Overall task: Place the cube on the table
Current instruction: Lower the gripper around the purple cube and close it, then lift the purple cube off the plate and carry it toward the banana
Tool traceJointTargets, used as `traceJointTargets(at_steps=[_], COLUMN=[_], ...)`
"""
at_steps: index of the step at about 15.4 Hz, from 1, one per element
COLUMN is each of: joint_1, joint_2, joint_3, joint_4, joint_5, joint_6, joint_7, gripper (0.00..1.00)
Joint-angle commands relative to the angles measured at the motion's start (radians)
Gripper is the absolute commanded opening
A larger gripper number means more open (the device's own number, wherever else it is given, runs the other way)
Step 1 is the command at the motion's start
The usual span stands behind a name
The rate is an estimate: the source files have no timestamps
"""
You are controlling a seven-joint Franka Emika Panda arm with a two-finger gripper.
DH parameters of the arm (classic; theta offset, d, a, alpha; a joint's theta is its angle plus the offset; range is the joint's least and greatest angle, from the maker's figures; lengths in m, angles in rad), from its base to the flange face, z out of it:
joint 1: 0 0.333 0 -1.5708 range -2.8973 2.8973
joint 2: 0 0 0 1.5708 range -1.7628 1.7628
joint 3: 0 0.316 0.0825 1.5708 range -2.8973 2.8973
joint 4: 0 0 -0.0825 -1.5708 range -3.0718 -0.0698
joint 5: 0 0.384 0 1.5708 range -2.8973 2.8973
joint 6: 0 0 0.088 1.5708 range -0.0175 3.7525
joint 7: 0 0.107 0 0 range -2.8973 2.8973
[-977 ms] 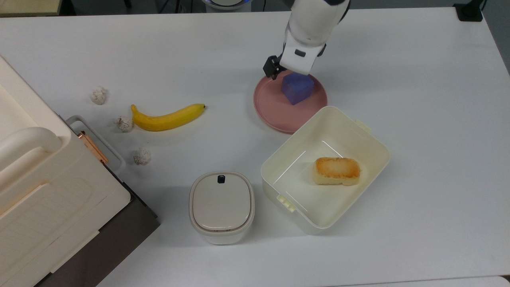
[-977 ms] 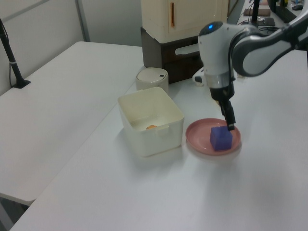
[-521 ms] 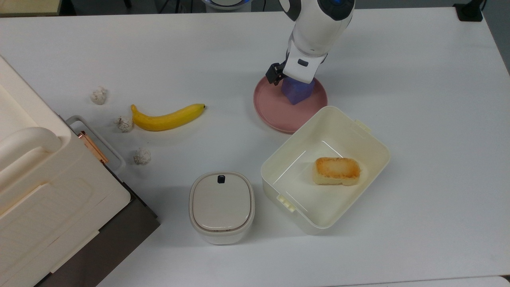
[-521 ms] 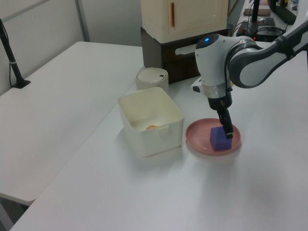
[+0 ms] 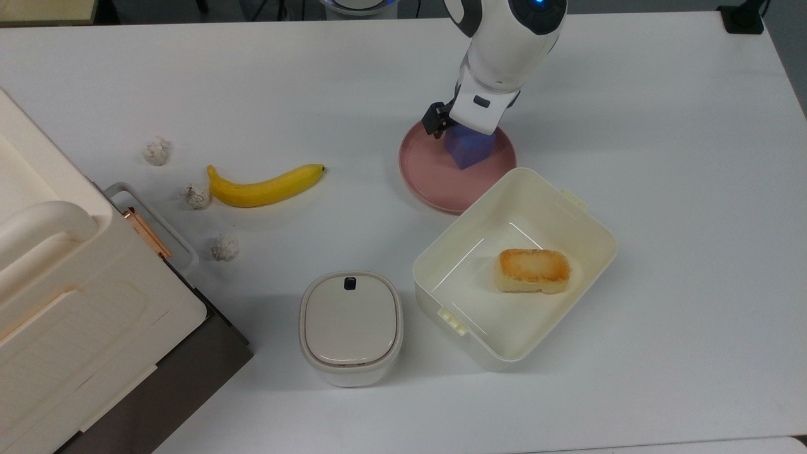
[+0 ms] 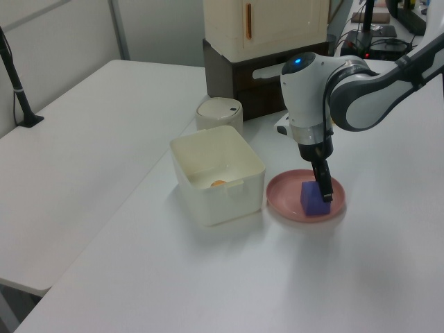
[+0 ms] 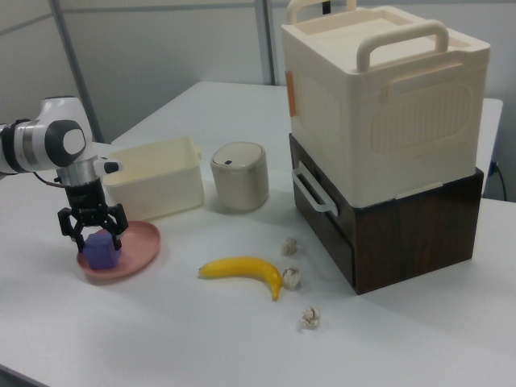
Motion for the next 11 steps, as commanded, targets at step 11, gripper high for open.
traceJointTargets(at_steps=[11], joint_1=[-0.06], joint_2=[-0.045], joint_3=[-0.002], joint_4=[0.013], joint_5=[-0.045], joint_6=[0.018], joint_7=[0.09], gripper=[0.3])
